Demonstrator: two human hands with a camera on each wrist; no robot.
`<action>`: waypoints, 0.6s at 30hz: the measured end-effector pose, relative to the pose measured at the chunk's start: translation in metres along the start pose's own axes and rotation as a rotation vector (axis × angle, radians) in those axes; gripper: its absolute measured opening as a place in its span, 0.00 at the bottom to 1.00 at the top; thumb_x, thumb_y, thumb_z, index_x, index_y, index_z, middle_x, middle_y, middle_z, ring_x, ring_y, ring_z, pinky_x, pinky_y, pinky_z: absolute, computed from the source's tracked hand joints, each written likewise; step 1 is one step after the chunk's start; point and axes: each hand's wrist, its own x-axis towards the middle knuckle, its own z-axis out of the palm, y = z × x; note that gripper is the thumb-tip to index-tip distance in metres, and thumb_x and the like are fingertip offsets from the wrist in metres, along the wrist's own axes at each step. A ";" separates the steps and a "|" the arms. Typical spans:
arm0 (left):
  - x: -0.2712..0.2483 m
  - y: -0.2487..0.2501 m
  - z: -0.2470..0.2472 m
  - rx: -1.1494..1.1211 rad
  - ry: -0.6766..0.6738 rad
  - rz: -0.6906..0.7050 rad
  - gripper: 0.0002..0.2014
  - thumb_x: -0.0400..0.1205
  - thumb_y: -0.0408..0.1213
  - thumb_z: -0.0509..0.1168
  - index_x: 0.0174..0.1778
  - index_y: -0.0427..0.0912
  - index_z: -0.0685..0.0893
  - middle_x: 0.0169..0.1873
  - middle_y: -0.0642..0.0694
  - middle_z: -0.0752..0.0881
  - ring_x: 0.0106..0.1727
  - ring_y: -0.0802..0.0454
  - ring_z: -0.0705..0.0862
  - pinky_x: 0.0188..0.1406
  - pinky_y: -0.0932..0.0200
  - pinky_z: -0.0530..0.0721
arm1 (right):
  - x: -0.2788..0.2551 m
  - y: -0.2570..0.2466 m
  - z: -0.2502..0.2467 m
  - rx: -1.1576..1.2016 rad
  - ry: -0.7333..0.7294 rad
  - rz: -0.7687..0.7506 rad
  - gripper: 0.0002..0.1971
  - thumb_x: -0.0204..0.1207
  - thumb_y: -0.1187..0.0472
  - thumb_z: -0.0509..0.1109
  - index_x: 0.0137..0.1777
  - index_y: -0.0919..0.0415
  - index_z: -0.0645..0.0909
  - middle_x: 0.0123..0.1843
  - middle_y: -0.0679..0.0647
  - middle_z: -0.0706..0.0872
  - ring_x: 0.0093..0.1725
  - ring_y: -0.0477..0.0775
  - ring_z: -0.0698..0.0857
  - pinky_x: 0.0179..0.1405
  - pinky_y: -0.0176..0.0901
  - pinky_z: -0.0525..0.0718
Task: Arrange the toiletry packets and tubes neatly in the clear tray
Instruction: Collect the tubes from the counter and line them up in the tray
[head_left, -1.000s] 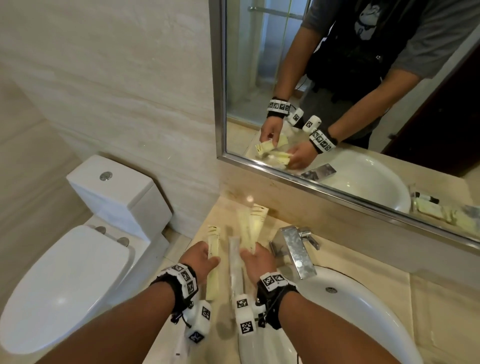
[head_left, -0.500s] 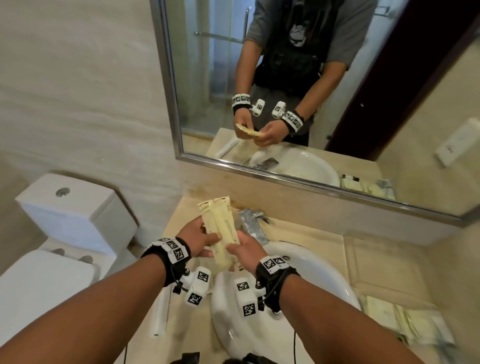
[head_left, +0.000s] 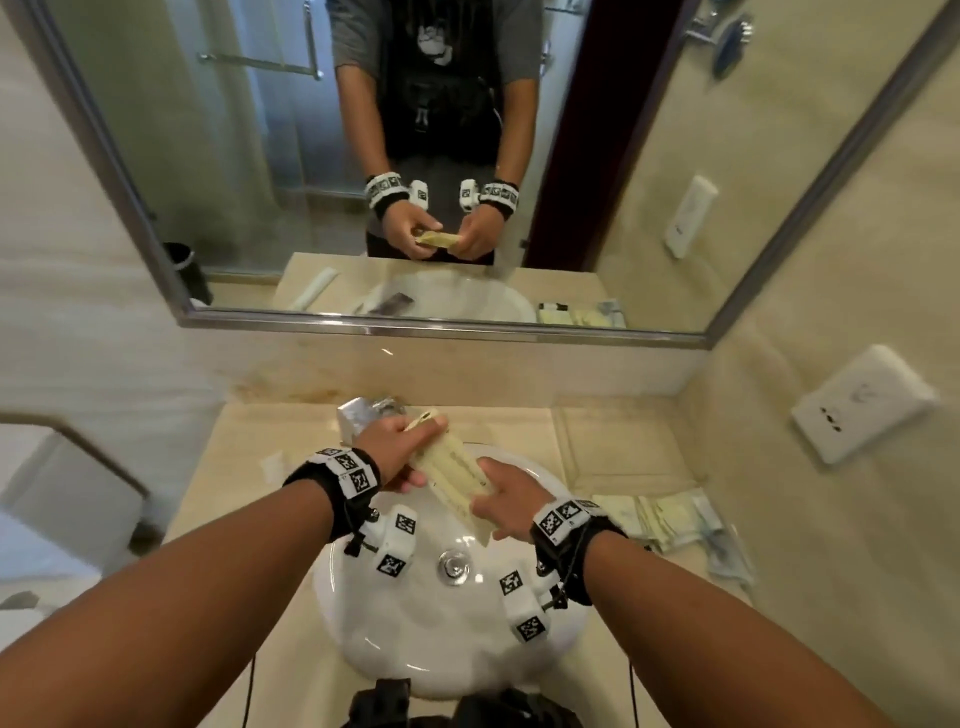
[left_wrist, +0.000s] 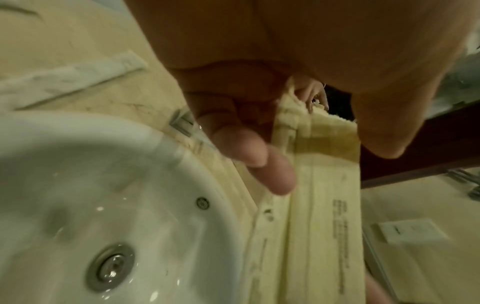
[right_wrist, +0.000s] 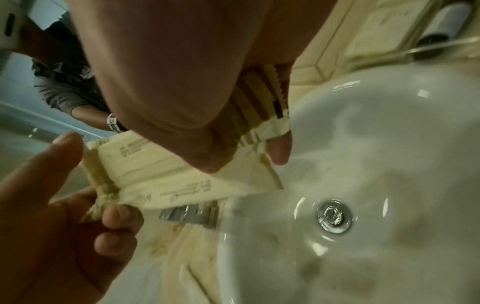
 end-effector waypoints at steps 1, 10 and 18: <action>0.003 0.003 0.011 0.014 -0.019 -0.010 0.35 0.73 0.65 0.71 0.66 0.42 0.80 0.46 0.39 0.91 0.29 0.48 0.90 0.23 0.57 0.86 | -0.005 0.008 -0.008 -0.043 -0.005 0.011 0.18 0.78 0.62 0.65 0.67 0.48 0.75 0.56 0.58 0.87 0.51 0.64 0.90 0.46 0.63 0.93; 0.013 0.014 0.110 0.223 -0.160 -0.152 0.22 0.83 0.56 0.60 0.53 0.38 0.82 0.25 0.43 0.87 0.18 0.51 0.82 0.17 0.66 0.73 | -0.041 0.085 -0.043 -0.277 -0.009 0.084 0.27 0.78 0.50 0.69 0.77 0.46 0.70 0.63 0.53 0.86 0.60 0.58 0.85 0.57 0.48 0.84; 0.032 -0.010 0.180 0.228 -0.165 -0.210 0.16 0.86 0.46 0.57 0.50 0.34 0.80 0.21 0.39 0.83 0.13 0.51 0.77 0.12 0.66 0.69 | -0.063 0.162 -0.037 -0.170 0.124 0.143 0.31 0.74 0.44 0.74 0.76 0.36 0.68 0.66 0.46 0.85 0.61 0.52 0.85 0.58 0.46 0.82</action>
